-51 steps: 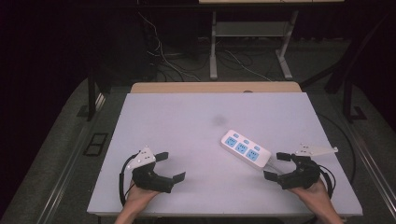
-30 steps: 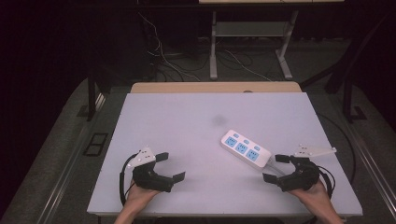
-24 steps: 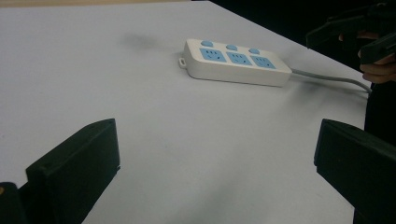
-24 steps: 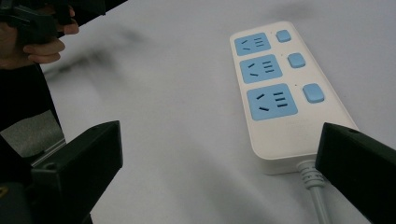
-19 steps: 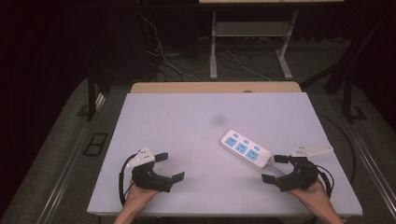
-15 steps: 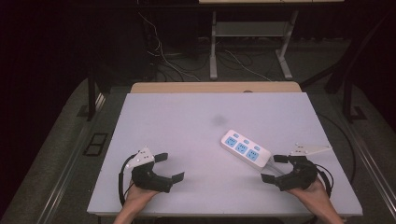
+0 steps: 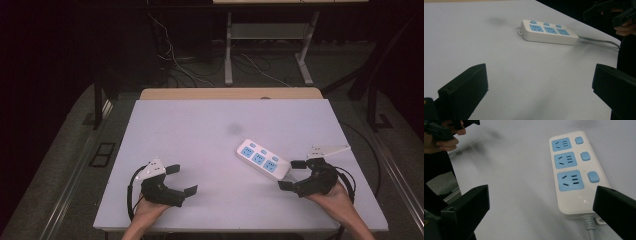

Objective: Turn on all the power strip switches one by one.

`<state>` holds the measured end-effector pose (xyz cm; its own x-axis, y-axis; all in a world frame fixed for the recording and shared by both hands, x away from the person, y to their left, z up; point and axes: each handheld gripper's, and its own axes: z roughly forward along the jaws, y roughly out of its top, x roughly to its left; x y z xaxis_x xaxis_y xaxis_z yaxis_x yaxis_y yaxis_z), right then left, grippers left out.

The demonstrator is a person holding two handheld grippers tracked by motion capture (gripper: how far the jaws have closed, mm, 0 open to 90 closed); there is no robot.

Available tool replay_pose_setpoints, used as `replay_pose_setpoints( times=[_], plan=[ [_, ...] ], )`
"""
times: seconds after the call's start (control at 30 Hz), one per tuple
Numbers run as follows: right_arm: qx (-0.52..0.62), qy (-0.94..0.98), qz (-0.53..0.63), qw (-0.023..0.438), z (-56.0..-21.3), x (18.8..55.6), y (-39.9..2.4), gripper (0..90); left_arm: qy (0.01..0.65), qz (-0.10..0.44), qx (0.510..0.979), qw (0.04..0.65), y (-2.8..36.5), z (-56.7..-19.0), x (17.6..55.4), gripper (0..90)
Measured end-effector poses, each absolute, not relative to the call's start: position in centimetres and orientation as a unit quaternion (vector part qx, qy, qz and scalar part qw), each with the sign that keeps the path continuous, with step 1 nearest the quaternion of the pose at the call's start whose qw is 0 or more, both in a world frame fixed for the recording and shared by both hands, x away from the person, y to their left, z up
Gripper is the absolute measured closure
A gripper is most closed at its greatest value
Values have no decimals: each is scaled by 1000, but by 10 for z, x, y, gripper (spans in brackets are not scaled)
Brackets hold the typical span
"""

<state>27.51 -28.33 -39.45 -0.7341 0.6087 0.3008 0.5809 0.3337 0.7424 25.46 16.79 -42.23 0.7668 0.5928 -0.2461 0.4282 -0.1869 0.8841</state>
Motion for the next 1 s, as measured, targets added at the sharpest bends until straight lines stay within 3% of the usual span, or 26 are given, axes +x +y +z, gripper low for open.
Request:
replay_pose_setpoints(
  times=[1.0],
  plan=[
    [341, 851, 399, 12, -364, 321, -277, 5, 331, 73, 769, 542, 165, -423, 257, 0]
  ],
)
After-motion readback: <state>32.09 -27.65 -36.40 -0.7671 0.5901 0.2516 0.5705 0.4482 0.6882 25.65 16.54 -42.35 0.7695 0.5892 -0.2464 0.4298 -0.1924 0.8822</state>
